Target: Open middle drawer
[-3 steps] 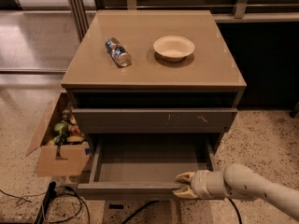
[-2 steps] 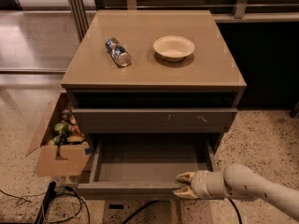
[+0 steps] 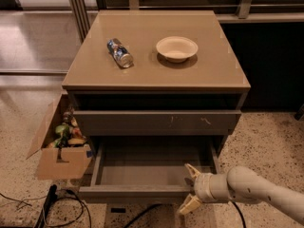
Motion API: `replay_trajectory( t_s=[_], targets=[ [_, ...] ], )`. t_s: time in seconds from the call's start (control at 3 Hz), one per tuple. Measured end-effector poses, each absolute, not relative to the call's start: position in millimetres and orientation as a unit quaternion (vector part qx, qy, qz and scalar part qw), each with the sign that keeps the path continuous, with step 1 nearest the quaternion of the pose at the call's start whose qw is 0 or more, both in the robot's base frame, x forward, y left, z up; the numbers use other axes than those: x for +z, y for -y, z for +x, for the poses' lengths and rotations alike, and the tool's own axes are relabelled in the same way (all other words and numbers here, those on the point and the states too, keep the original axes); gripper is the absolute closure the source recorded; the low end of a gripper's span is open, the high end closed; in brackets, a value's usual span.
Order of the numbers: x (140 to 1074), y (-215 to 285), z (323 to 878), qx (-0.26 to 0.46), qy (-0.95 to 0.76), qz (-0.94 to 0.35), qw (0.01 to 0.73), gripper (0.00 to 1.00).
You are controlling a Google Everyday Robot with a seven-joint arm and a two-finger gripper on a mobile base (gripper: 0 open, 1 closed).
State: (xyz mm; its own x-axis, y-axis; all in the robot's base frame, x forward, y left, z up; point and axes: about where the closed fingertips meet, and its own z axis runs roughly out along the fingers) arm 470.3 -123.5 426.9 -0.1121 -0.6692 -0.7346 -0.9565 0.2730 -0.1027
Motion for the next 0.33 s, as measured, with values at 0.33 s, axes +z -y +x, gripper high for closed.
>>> replay_trajectory(
  t_s=[0.33],
  targets=[
    [426.9,123.4,470.3,0.205,-0.717,-0.567,0.350,0.00]
  ],
)
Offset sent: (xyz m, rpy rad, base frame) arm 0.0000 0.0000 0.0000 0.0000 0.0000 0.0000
